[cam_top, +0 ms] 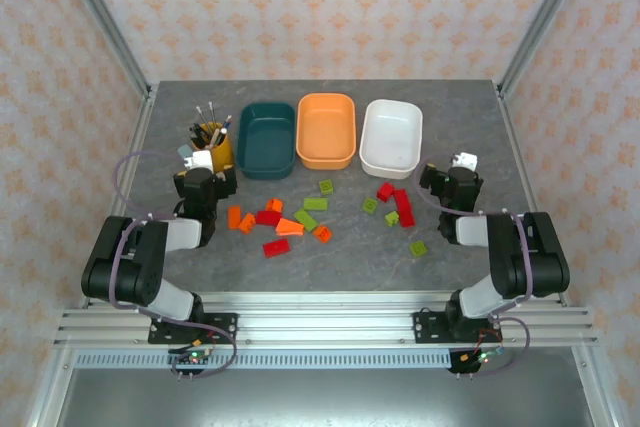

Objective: Sort the legos into containers by color

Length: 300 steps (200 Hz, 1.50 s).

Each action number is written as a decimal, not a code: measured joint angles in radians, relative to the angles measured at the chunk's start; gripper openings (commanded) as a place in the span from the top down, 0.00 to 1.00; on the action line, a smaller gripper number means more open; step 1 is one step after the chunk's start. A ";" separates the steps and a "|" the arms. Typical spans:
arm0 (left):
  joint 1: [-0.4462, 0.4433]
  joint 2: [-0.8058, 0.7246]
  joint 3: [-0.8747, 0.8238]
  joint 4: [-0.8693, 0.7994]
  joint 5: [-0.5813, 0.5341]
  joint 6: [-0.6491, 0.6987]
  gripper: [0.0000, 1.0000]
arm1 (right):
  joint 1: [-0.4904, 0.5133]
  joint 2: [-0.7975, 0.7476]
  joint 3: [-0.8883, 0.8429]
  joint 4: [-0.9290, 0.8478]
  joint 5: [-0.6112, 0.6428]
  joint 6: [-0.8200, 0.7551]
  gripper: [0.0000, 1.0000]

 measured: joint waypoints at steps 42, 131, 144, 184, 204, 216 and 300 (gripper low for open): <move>0.000 0.000 0.000 0.000 0.000 0.000 0.00 | 0.000 0.000 0.000 0.000 -0.001 0.000 0.01; -0.002 -0.014 0.007 -0.033 0.003 0.008 0.00 | 0.000 -0.001 0.000 -0.001 0.000 0.000 0.01; -0.025 -0.068 0.013 -0.088 -0.023 0.020 0.00 | 0.000 -0.029 0.009 -0.056 0.008 0.002 0.01; -0.167 -0.430 0.020 -0.256 -0.170 0.014 0.00 | 0.000 -0.286 0.172 -0.341 0.093 0.068 0.01; -0.218 -0.616 0.035 -0.380 -0.244 -0.032 0.00 | 0.006 -0.417 0.260 -0.432 0.132 0.101 0.01; -0.242 -0.701 0.053 -0.467 -0.280 -0.060 0.00 | 0.010 -0.479 0.315 -0.496 0.148 0.123 0.01; -0.343 -0.773 0.591 -1.196 -0.438 -0.477 0.00 | 0.045 -0.462 0.941 -1.290 -0.060 0.465 0.08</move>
